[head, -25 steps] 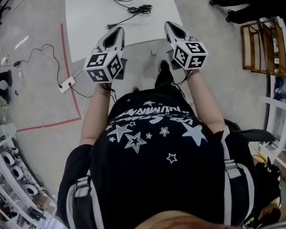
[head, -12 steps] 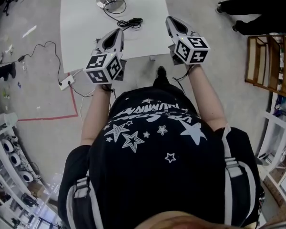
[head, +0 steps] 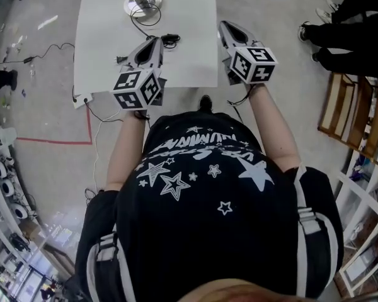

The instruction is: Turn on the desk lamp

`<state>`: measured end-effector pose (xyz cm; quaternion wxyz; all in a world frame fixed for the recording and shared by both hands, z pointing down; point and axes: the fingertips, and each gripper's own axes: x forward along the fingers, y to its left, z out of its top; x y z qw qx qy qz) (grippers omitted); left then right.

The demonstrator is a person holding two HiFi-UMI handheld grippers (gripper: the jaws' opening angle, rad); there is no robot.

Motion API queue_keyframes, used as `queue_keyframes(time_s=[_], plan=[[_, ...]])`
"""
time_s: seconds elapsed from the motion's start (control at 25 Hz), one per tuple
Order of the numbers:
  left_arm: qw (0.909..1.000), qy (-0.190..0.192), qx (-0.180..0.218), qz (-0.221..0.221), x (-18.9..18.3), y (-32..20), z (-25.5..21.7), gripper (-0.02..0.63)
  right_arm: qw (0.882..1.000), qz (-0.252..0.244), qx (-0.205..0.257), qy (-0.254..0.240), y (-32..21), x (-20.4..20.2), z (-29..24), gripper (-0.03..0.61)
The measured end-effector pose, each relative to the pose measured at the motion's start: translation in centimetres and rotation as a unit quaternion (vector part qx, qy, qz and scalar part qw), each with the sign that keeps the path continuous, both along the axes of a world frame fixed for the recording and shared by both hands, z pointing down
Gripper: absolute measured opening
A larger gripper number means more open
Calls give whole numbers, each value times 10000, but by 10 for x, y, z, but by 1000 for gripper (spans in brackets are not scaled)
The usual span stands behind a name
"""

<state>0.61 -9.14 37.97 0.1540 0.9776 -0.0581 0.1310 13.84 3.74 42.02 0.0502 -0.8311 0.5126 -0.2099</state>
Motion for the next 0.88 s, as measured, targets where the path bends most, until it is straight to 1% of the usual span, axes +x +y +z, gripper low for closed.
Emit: queue_keyframes(time_s=[0.16,0.4,0.52,0.68,0.76,0.88], plan=[[9996,-116,39,-246,6,4,9,9,9994,-329,-23,-53,-6,8,8,5],[9987,-299,208,-355,0,5,14,9,9976,-689,-41,-86,-25,1,14,6],[9986,-296,188,-396,-3,3,15,9,9969,-773,-75,-82,-31,-5,17,5],[9991,-303,95,-298,-1,-8,21,9,9968,-783,-137,-23,-44,-11,13,5],[9996,-212,9,-185,3,-13,19,9,9967,-786,-183,24,-51,-11,9,5],[9999,-157,-31,-1,10,-10,17,9,9976,-650,-255,24,-53,-4,9,5]])
